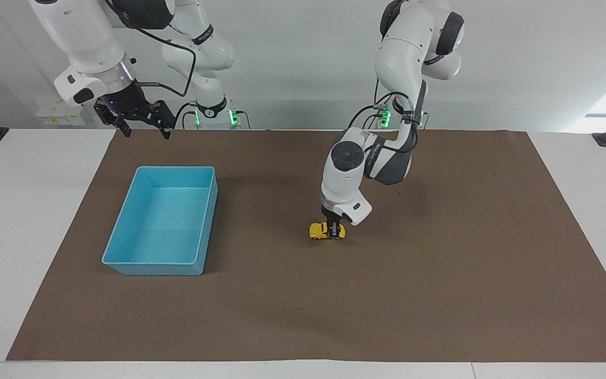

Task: Wind up and store yellow beetle car

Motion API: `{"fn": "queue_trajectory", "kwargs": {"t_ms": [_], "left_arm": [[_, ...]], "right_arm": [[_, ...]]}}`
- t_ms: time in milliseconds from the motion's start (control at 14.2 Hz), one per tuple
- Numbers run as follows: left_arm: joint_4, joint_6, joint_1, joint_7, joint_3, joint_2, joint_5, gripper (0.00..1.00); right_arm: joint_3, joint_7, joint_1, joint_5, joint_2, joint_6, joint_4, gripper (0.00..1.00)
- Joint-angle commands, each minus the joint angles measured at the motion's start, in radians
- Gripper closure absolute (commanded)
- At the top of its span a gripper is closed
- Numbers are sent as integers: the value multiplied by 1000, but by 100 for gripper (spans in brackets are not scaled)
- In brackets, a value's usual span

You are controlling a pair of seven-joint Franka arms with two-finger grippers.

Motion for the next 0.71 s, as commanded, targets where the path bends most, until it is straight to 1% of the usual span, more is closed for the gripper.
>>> {"fn": "queue_trajectory", "kwargs": {"t_ms": [0, 353, 424, 636], "left_arm": [[-28, 12, -13, 7, 10, -8, 13, 96], [-51, 17, 1, -7, 10, -15, 10, 96], [-57, 17, 6, -4, 10, -15, 10, 100], [-78, 32, 36, 4, 10, -21, 10, 100]], "right_arm": [[1, -21, -5, 6, -10, 0, -10, 0], [1, -22, -5, 6, -11, 0, -10, 0], [1, -21, -5, 6, -11, 0, -10, 0], [1, -22, -5, 6, -11, 0, -10, 0]]}}
